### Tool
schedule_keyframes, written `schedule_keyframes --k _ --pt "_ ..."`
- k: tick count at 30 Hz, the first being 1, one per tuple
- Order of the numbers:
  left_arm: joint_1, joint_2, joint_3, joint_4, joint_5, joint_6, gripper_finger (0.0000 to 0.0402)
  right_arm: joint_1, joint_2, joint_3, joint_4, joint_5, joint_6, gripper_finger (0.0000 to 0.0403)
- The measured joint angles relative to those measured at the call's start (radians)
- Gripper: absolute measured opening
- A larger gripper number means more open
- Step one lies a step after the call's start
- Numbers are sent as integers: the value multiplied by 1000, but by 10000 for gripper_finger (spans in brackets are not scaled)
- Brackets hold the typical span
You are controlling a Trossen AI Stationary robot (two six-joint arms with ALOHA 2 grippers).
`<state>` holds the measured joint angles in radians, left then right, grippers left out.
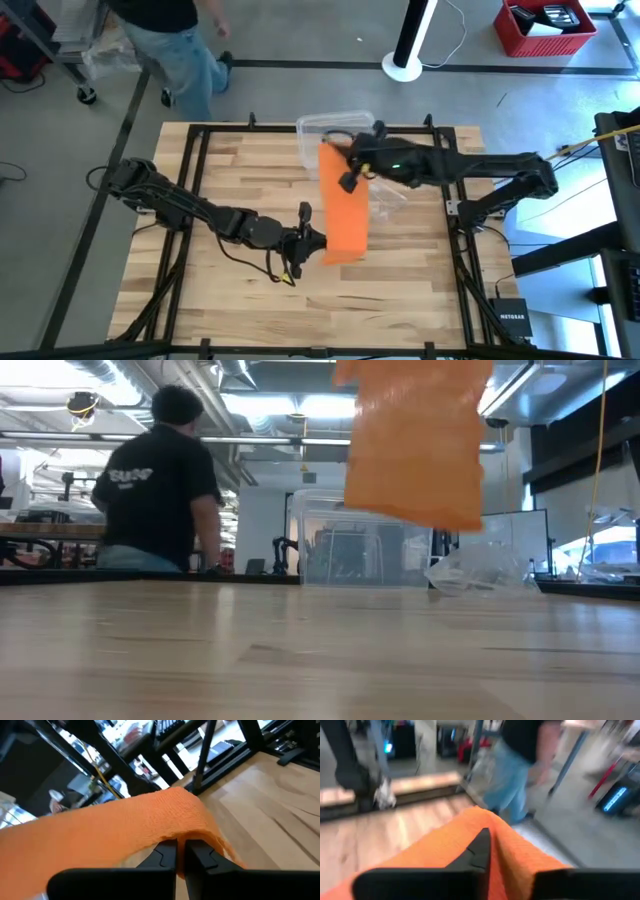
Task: Roll bandage
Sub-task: Roll the orange bandage
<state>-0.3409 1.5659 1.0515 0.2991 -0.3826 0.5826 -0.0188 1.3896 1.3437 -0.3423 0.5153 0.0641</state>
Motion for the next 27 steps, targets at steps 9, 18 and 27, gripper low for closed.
schedule_keyframes --k 9,18,27 --pt "0 66 0 -20 -17 -100 0 -24 157 0 -211 -218 44 208" --pt "8 127 -1 -82 -66 -212 0 -21 158 0 -360 -343 71 279" --pt "7 157 -1 -80 -66 -259 2 -20 166 0 -296 -505 115 280"
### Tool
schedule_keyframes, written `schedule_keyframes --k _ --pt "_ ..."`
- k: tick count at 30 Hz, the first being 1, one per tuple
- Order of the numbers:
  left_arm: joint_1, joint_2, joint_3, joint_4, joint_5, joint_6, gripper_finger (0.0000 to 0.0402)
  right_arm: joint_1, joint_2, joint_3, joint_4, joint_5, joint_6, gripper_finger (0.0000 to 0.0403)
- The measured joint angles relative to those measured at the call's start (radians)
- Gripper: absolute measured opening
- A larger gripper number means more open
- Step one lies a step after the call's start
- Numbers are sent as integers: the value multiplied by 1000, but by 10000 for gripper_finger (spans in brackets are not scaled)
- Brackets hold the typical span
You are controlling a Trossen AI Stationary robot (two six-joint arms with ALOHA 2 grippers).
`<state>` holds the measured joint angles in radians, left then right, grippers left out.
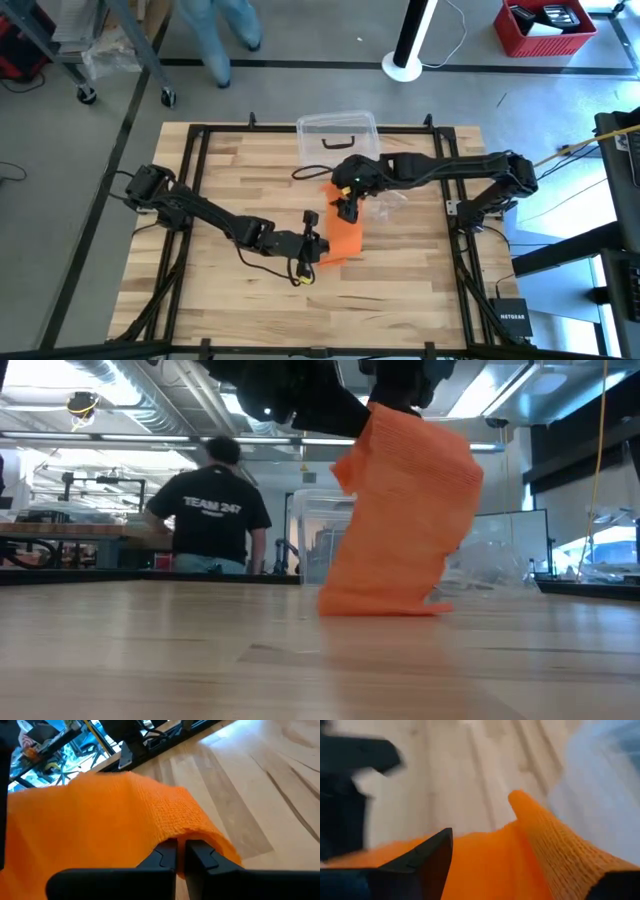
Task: Roll bandage
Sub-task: Roll the orange bandage
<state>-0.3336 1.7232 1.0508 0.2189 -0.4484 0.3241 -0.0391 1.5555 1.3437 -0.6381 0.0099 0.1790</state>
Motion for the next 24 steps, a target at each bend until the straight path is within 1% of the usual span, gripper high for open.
schedule_keyframes --k 3,6,9,14,17,18,20,24 --pt "0 0 0 3 0 -4 2 -1 1 -1 6 -138 0 280" --pt "0 0 0 2 0 -8 5 0 -28 -1 -9 -201 8 280" --pt "0 0 0 2 0 -13 4 10 -84 -1 -6 -203 25 280" --pt "15 0 0 4 0 -17 3 35 -143 0 -39 -137 23 280" --pt "17 0 0 10 -2 -17 5 33 -157 1 -32 -60 23 280" --pt "17 0 0 14 -2 -15 5 32 -152 1 -36 -50 23 280" --pt "18 0 1 14 -2 -15 4 30 -135 0 -67 -60 23 280" --pt "18 0 1 6 -14 -21 3 46 -154 -1 -208 -139 25 280"
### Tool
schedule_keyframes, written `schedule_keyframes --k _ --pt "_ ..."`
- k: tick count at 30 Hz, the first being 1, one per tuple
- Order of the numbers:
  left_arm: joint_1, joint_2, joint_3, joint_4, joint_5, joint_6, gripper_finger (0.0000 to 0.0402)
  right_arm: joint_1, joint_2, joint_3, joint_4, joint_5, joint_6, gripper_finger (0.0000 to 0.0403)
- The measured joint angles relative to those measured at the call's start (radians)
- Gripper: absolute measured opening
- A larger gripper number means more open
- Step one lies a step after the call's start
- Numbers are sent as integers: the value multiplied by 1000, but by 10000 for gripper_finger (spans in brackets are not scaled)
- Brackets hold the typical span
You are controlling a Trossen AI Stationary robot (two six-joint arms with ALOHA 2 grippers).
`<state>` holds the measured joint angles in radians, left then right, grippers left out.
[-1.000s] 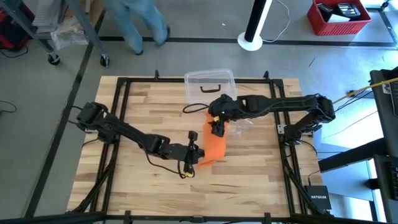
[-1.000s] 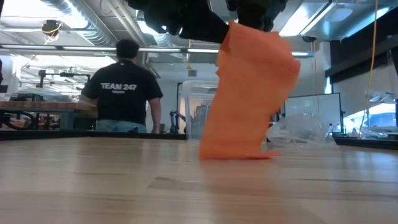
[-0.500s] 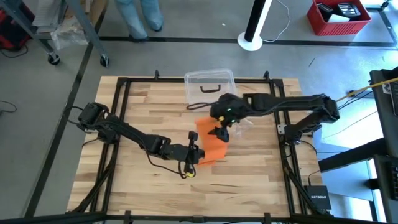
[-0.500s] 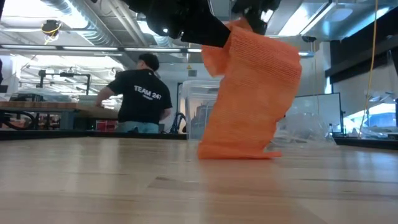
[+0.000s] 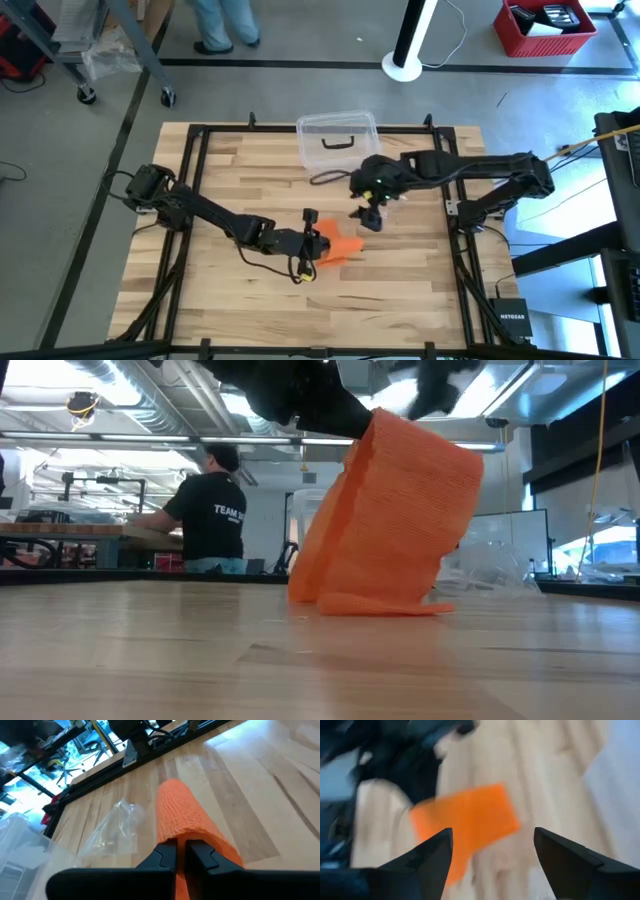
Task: Roll bandage
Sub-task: Roll the orange bandage
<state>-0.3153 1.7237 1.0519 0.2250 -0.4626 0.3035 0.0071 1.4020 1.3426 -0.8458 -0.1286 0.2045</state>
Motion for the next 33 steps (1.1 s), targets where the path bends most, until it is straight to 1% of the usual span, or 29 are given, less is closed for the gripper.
schedule_keyframes --k 2,4,6,8,9,11,13,15,18,22,27,31,33 --pt "0 -1 0 8 -18 4 5 32 -25 0 -88 -5 9 280" --pt "0 -12 0 41 -20 16 7 73 -43 0 -139 13 29 280" --pt "0 -32 0 82 -23 49 7 122 -66 -8 -153 48 31 280" --pt "1 -55 2 100 -40 80 5 174 -100 -47 -128 94 31 280" --pt "1 -63 2 102 -56 98 4 200 -118 -76 -107 123 31 280" --pt "4 -83 2 105 -69 122 4 248 -152 -150 -73 214 33 280" --pt "8 -102 2 110 -73 128 6 294 -189 -257 -19 307 53 280" --pt "14 -112 2 115 -76 135 8 329 -227 -383 109 369 71 280" --pt "24 -113 2 98 -75 144 7 363 -253 -576 364 382 112 280" --pt "34 -113 1 103 -75 131 5 380 -214 -798 702 388 154 280" --pt "34 -113 1 105 -74 127 9 380 -144 -947 1096 476 147 279" --pt "34 -113 1 98 -72 124 6 380 -101 -1015 1433 488 94 258" --pt "34 -113 1 101 -72 124 5 380 -80 -1023 1478 549 54 242"
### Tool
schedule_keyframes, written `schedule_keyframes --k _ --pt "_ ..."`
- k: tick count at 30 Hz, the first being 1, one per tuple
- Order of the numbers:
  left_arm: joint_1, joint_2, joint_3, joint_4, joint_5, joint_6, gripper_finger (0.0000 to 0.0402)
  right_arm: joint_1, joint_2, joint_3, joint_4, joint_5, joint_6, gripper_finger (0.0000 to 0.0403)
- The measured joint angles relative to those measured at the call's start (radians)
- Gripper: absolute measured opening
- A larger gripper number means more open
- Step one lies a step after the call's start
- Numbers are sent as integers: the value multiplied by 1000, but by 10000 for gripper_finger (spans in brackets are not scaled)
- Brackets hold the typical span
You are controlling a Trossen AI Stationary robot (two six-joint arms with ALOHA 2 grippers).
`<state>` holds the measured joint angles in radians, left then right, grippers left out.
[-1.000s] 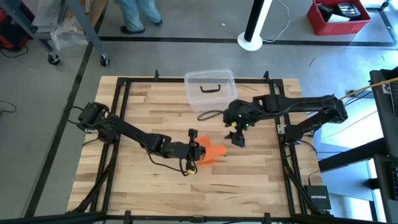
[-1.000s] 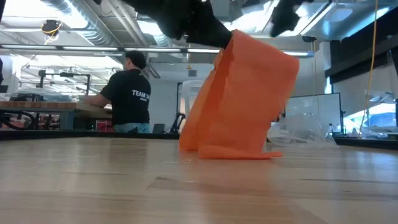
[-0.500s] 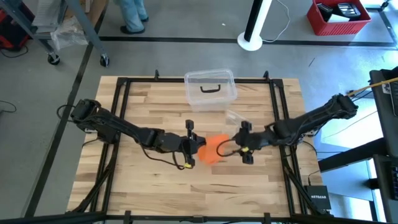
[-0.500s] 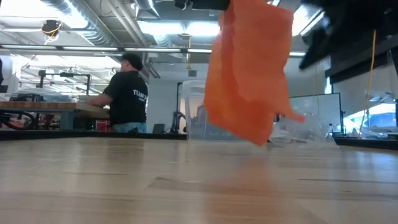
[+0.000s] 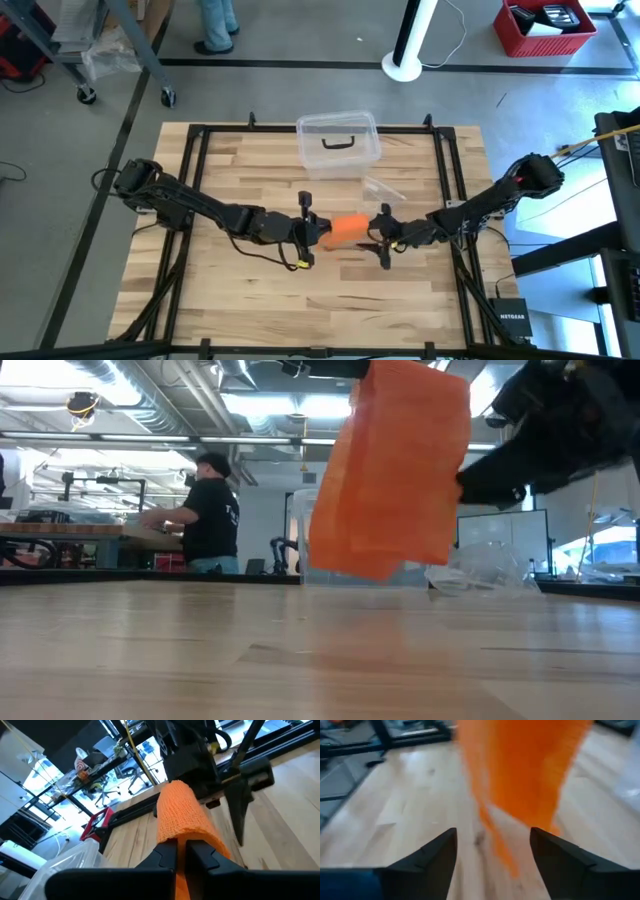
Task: Roll bandage
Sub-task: Roll the orange bandage
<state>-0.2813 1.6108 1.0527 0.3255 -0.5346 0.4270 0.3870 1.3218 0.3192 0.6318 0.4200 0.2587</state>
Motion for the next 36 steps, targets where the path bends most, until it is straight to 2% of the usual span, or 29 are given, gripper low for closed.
schedule_keyframes --k 2,4,9,16,20,24,30,36 --pt "0 0 0 1 0 -1 6 -2 22 0 0 66 -12 226" --pt "0 0 0 0 0 -4 9 -3 39 0 20 71 -27 214" --pt "0 1 0 -3 0 -5 8 1 57 3 83 -116 -13 188" --pt "0 1 0 -2 0 -1 9 0 58 3 148 -137 -2 138" --pt "1 1 0 -4 0 -1 11 0 57 3 162 -150 3 87" --pt "3 1 0 -32 0 -1 7 20 58 24 150 -157 15 15" --pt "19 1 0 -91 0 -9 7 120 45 141 75 -94 -86 19" --pt "22 1 0 -107 0 -8 3 176 -21 341 -97 -57 -301 9"
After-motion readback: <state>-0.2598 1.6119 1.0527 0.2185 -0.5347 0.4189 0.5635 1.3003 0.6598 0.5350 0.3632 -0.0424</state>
